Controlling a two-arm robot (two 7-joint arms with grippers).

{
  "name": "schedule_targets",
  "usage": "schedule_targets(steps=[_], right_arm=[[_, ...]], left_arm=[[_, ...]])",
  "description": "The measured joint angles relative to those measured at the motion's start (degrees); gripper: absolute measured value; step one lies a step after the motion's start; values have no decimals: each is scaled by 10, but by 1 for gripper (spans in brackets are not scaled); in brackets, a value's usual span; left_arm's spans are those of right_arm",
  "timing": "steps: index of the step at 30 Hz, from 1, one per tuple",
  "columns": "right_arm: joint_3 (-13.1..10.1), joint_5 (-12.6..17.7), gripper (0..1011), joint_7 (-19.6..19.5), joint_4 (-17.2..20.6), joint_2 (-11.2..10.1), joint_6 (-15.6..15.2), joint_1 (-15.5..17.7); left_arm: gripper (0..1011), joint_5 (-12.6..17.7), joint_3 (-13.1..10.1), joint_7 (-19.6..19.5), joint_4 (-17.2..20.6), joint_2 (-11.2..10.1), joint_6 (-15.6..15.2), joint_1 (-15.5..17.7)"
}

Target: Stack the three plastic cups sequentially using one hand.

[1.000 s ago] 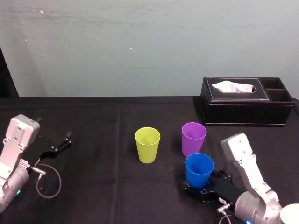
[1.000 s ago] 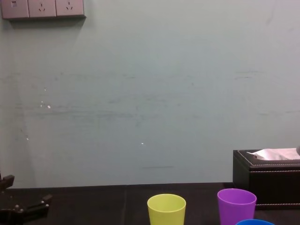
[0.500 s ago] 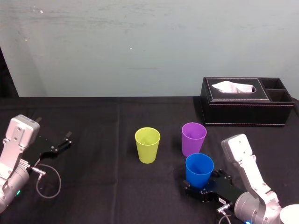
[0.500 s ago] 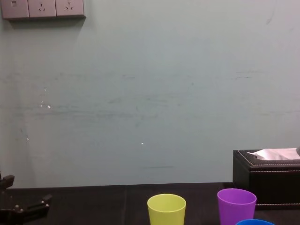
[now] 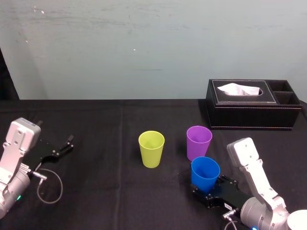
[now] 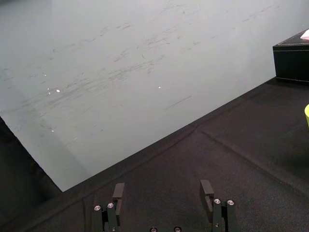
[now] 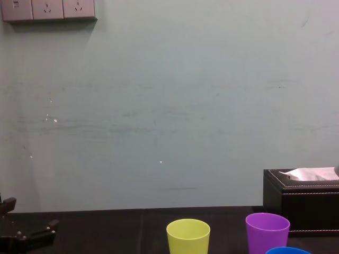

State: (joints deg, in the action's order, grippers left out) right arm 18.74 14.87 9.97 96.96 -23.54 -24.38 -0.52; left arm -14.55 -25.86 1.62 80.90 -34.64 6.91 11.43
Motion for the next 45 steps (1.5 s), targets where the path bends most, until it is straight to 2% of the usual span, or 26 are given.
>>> schedule_targets(steps=[7, 12, 19, 26, 27, 30, 34, 41, 45], right_arm=[[0, 0, 682, 0, 1, 0, 0, 0], [0, -14, 682, 5, 15, -4, -1, -1], [-1, -22, 682, 21, 36, -3, -33, -20], [2, -11, 682, 62, 38, 12, -105, -83], [2, -11, 682, 62, 38, 12, -105, -83], [9, -10, 682, 75, 28, 23, -131, -121], [20, -16, 682, 82, 19, 33, -146, -158], [45, -35, 682, 96, -6, 54, -151, -214], [54, -40, 682, 100, -20, 63, -150, -230]], left_arm=[[1000, 0, 0, 0, 0, 0, 0, 0], [1000, 0, 0, 0, 0, 0, 0, 0], [1000, 0, 0, 0, 0, 0, 0, 0], [1000, 0, 0, 0, 0, 0, 0, 0], [1000, 0, 0, 0, 0, 0, 0, 0], [1000, 0, 0, 0, 0, 0, 0, 0], [1000, 0, 0, 0, 0, 0, 0, 0], [1000, 0, 0, 0, 0, 0, 0, 0], [1000, 0, 0, 0, 0, 0, 0, 0]])
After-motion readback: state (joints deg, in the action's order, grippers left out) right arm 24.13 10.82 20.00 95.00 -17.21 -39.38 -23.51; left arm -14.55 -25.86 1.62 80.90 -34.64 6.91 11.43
